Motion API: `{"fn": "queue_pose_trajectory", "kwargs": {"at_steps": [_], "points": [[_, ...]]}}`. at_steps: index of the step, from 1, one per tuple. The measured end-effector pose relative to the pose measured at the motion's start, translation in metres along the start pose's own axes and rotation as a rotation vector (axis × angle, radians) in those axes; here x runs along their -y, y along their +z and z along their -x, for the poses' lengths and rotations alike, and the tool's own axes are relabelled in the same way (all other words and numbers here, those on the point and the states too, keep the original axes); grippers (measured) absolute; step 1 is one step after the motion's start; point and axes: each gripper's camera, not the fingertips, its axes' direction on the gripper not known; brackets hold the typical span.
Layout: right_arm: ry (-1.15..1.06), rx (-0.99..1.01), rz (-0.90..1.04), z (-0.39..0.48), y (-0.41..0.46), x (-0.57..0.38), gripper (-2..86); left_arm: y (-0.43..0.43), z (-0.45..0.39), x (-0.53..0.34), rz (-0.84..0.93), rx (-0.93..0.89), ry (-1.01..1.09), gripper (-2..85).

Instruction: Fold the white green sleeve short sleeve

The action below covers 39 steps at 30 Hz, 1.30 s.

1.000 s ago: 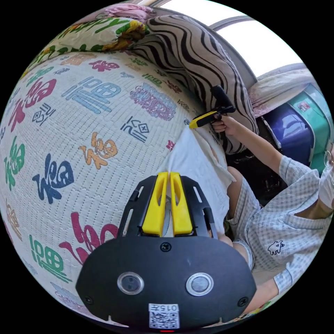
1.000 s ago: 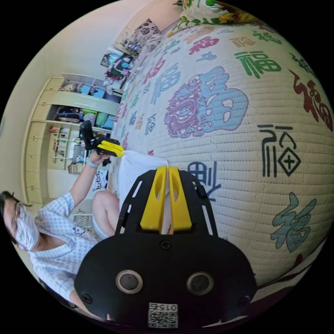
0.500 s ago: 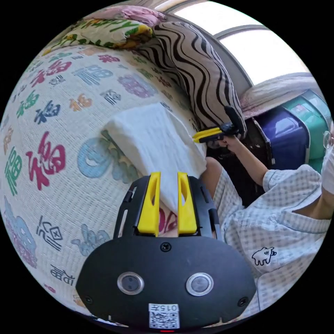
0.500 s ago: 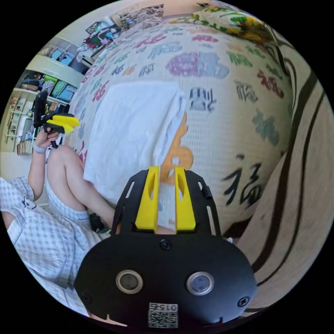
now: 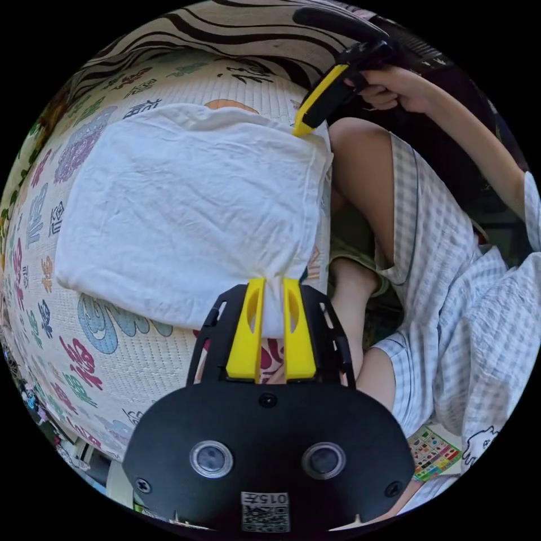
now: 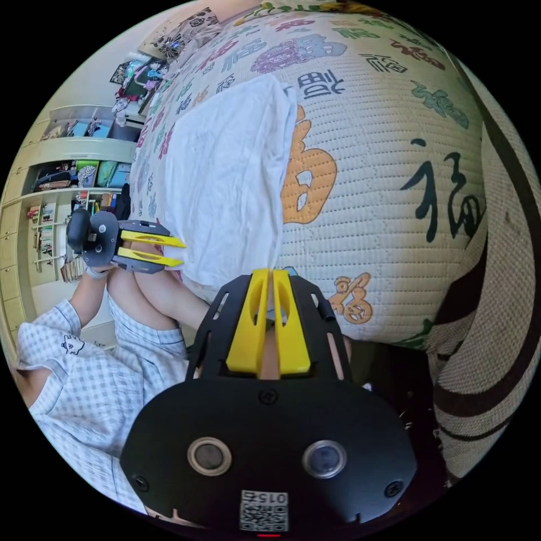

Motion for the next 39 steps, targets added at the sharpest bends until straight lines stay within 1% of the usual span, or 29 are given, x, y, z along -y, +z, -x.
{"fn": "queue_pose_trajectory", "kwargs": {"at_steps": [3, 9, 10, 14, 17, 19, 21, 22, 24, 25, 27, 30, 33, 34, 36, 37, 39], "points": [[-0.028, -0.002, -0.008, 0.010, -0.005, -0.009, -0.4, -0.013, 0.003, -0.018, -0.035, -0.017, -0.012, -0.2], [-0.057, 0.037, -0.024, 0.021, -0.004, -0.032, -0.4, -0.023, 0.002, -0.050, -0.053, -0.009, 0.003, -0.1], [-0.052, 0.031, -0.020, 0.020, -0.001, -0.032, -0.3, -0.020, 0.003, -0.051, -0.046, -0.009, 0.001, 0.0], [-0.038, -0.001, 0.059, 0.016, 0.021, -0.026, 2.2, 0.012, 0.014, -0.051, 0.100, -0.046, 0.013, 2.2], [-0.035, -0.012, 0.037, 0.016, 0.011, -0.028, 5.2, 0.002, 0.030, -0.065, 0.102, -0.102, 0.012, 4.0], [-0.034, -0.033, -0.014, 0.014, -0.004, -0.030, 6.2, -0.016, 0.047, -0.079, 0.042, -0.103, -0.024, 4.7], [-0.034, -0.028, -0.119, 0.010, -0.027, -0.026, 6.8, -0.045, 0.084, -0.102, -0.085, -0.072, -0.119, 6.0], [-0.032, -0.020, -0.146, 0.008, -0.033, -0.024, 7.0, -0.051, 0.095, -0.108, -0.118, -0.059, -0.156, 6.3], [-0.038, 0.020, -0.240, 0.002, -0.048, -0.005, 7.6, -0.069, 0.146, -0.136, -0.280, -0.044, -0.330, 7.3], [-0.044, 0.026, -0.264, 0.002, -0.050, 0.001, 7.7, -0.072, 0.159, -0.145, -0.331, -0.057, -0.378, 7.6], [-0.065, 0.025, -0.320, 0.005, -0.054, 0.029, 7.9, -0.076, 0.206, -0.177, -0.495, -0.112, -0.541, 8.8], [-0.096, 0.034, -0.335, 0.016, -0.048, 0.072, 8.1, -0.063, 0.251, -0.198, -0.551, -0.143, -0.682, 10.0], [-0.124, 0.004, -0.328, 0.030, -0.036, 0.111, 8.0, -0.042, 0.282, -0.212, -0.568, -0.227, -0.731, 9.3], [-0.124, -0.012, -0.317, 0.031, -0.032, 0.119, 8.0, -0.038, 0.287, -0.215, -0.566, -0.226, -0.736, 9.1], [-0.128, -0.055, -0.246, 0.026, -0.013, 0.139, 6.4, -0.030, 0.300, -0.240, -0.607, -0.252, -0.741, 8.4], [-0.132, -0.054, -0.239, 0.023, -0.011, 0.140, 6.1, -0.028, 0.303, -0.248, -0.625, -0.271, -0.747, 8.3], [-0.134, 0.025, -0.268, 0.006, -0.020, 0.132, 5.6, -0.028, 0.312, -0.283, -0.683, -0.308, -0.759, 8.5]]}}
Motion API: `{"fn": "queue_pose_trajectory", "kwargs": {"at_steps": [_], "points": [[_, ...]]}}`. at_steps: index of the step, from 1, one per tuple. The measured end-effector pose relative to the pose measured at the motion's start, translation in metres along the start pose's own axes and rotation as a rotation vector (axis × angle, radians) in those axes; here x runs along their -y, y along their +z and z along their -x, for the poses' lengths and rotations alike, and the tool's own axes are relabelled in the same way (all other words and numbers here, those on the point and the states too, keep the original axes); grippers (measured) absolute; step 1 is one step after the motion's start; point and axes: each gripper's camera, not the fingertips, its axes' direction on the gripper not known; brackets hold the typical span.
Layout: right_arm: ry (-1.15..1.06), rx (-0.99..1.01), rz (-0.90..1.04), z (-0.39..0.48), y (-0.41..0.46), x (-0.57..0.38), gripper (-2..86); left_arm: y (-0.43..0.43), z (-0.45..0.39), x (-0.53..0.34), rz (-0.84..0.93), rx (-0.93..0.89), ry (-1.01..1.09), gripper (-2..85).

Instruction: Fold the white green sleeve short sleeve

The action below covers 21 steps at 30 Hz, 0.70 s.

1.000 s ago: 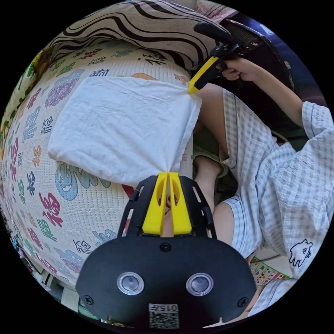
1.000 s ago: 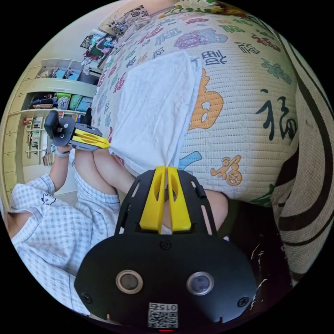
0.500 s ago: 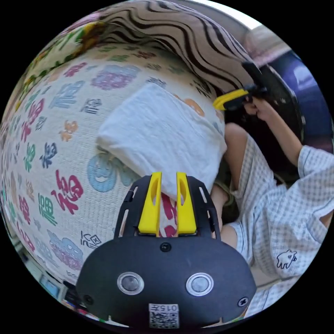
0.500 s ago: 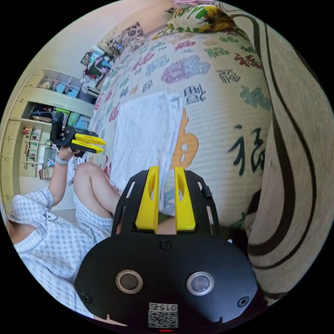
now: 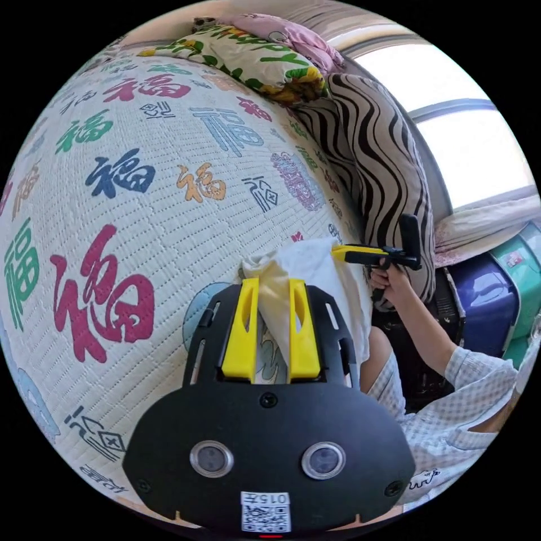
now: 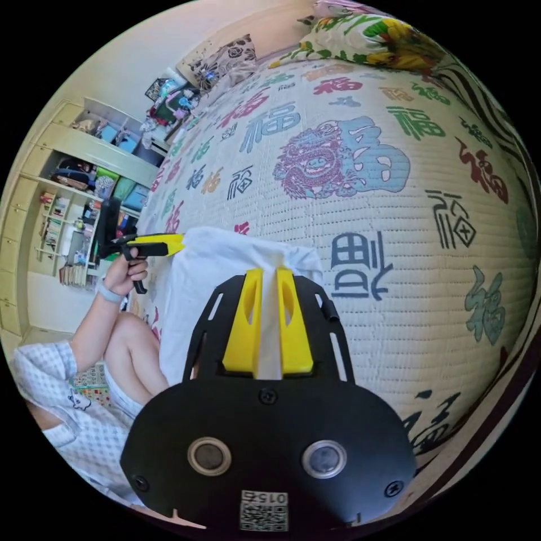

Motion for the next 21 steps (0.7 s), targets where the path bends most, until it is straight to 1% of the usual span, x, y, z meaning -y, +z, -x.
{"fn": "queue_pose_trajectory", "kwargs": {"at_steps": [4, 6, 8, 12, 17, 21], "points": [[0.022, 0.091, -0.114, -0.030, -0.030, -0.024, 10.3, -0.039, 0.038, -0.008, -0.077, -0.102, -0.016, 9.8], [0.086, 0.140, -0.141, -0.056, -0.037, -0.034, 12.1, -0.049, 0.068, -0.008, -0.060, -0.161, -0.029, 11.5], [0.104, 0.187, -0.153, -0.068, -0.035, -0.036, 12.1, -0.046, 0.091, -0.006, -0.026, -0.199, -0.042, 12.3], [0.062, 0.227, -0.145, -0.071, -0.021, -0.021, 11.8, -0.039, 0.128, -0.006, -0.042, -0.427, -0.062, 12.3], [0.014, 0.258, -0.077, -0.069, -0.012, 0.001, 11.0, -0.032, 0.135, 0.000, -0.023, -0.484, -0.004, 10.9], [-0.030, 0.265, -0.008, -0.063, -0.011, 0.013, 9.5, -0.037, 0.136, 0.000, -0.009, -0.457, 0.004, 9.2]]}}
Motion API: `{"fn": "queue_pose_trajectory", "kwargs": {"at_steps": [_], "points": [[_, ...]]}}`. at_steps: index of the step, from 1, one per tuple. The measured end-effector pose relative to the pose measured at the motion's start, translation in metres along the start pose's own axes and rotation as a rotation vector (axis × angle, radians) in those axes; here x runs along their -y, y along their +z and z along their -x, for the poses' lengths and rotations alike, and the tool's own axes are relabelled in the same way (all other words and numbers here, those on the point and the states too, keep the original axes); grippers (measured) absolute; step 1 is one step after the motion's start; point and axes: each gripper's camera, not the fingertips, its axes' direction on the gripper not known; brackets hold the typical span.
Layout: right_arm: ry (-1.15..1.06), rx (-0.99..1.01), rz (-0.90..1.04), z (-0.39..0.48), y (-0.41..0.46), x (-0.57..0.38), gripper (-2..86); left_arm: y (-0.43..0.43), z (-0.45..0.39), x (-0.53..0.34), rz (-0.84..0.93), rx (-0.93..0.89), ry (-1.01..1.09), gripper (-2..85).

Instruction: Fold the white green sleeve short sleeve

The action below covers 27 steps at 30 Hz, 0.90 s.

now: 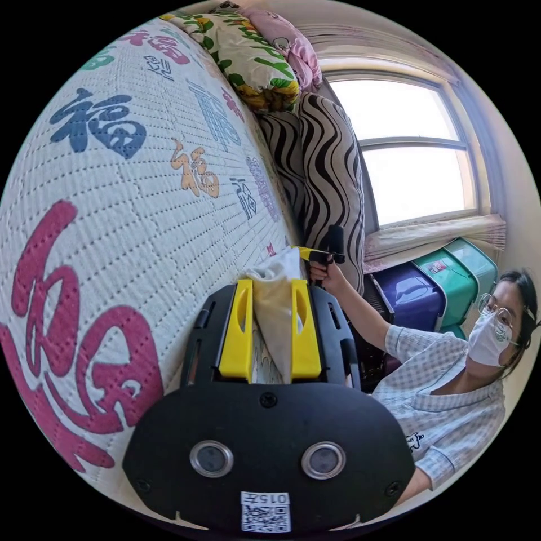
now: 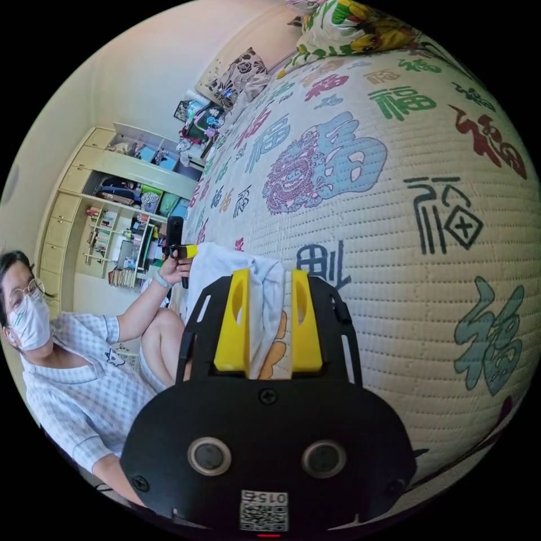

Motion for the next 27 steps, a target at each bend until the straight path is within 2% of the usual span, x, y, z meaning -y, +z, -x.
{"fn": "queue_pose_trajectory", "kwargs": {"at_steps": [2, 5, 8, 16, 22, 24, 27], "points": [[-0.024, 0.088, 0.041, 0.003, 0.005, 0.004, 9.5, -0.004, 0.002, -0.003, -0.011, -0.013, -0.007, 8.5], [-0.049, 0.018, 0.091, 0.013, 0.016, 0.008, 9.7, -0.008, 0.008, -0.008, -0.038, -0.071, -0.036, 8.0], [-0.033, 0.110, 0.078, 0.014, 0.021, 0.013, 9.4, -0.008, 0.005, -0.010, -0.035, -0.073, -0.039, 7.4], [-0.096, -0.019, 0.088, 0.051, 0.028, 0.017, 3.2, -0.002, -0.030, -0.014, -0.038, 0.003, 0.037, 2.6], [-0.245, -0.088, -0.054, 0.118, 0.003, 0.017, 2.5, -0.009, -0.113, -0.019, -0.150, 0.121, 0.285, 1.5], [-0.342, -0.132, -0.062, 0.154, -0.004, 0.007, 2.4, -0.001, -0.162, -0.030, -0.103, 0.243, 0.444, 1.4], [-0.447, -0.195, -0.011, 0.193, -0.003, -0.018, 2.4, 0.020, -0.208, -0.054, -0.012, 0.323, 0.570, 1.3]]}}
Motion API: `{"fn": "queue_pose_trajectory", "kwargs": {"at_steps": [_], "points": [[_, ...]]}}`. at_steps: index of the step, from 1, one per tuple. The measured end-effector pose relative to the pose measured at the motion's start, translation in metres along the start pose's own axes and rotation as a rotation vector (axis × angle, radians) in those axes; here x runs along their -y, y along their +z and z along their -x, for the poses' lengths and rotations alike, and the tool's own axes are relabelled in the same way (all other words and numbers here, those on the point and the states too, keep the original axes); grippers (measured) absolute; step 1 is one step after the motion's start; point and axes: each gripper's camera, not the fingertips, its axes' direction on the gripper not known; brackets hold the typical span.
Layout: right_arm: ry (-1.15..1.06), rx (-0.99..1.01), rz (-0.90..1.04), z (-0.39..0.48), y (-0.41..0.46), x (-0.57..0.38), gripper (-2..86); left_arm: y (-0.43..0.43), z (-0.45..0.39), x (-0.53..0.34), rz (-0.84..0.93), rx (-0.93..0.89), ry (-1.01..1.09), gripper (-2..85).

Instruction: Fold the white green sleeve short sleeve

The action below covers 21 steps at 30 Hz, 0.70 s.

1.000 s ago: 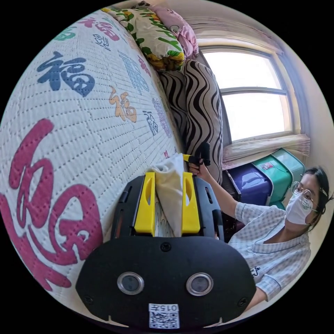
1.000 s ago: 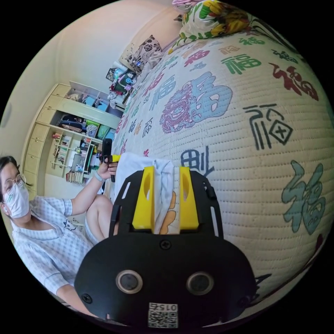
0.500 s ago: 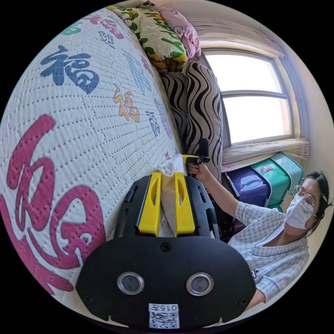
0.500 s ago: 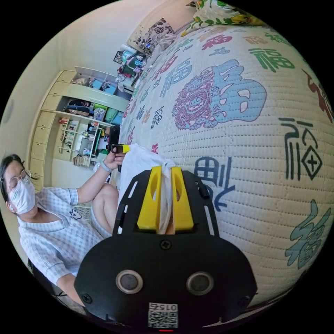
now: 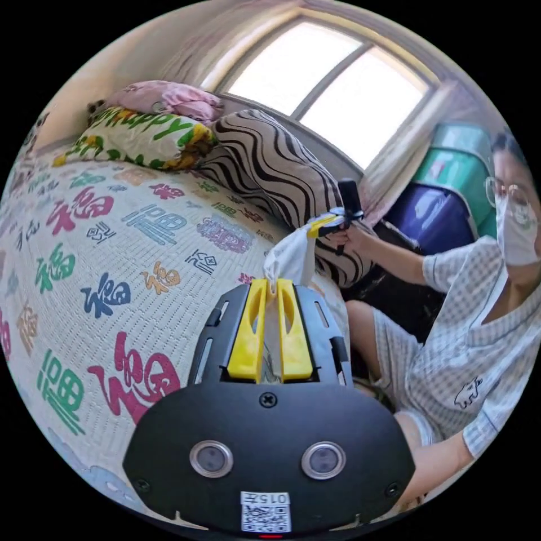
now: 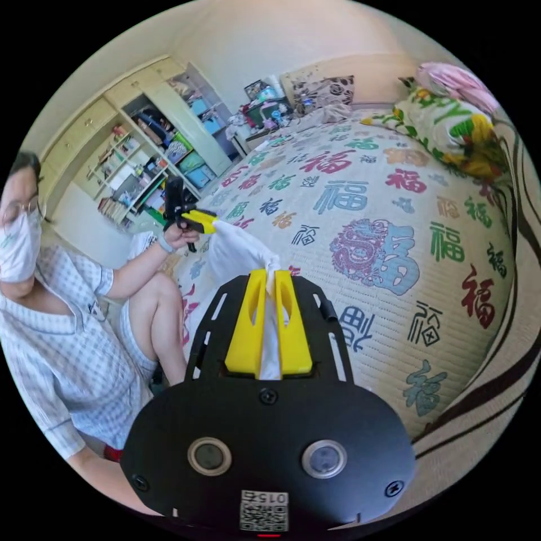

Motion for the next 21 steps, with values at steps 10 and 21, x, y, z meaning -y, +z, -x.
{"fn": "queue_pose_trajectory", "kwargs": {"at_steps": [10, 21], "points": [[-0.154, -0.016, 0.125, 0.107, 0.029, -0.073, 3.3, 0.076, -0.165, 0.003, 0.457, 0.039, 0.388, 1.0], [-0.160, -0.215, 0.478, 0.146, 0.105, -0.109, 2.6, 0.170, -0.225, 0.007, 0.833, 0.008, 0.411, -0.5]]}}
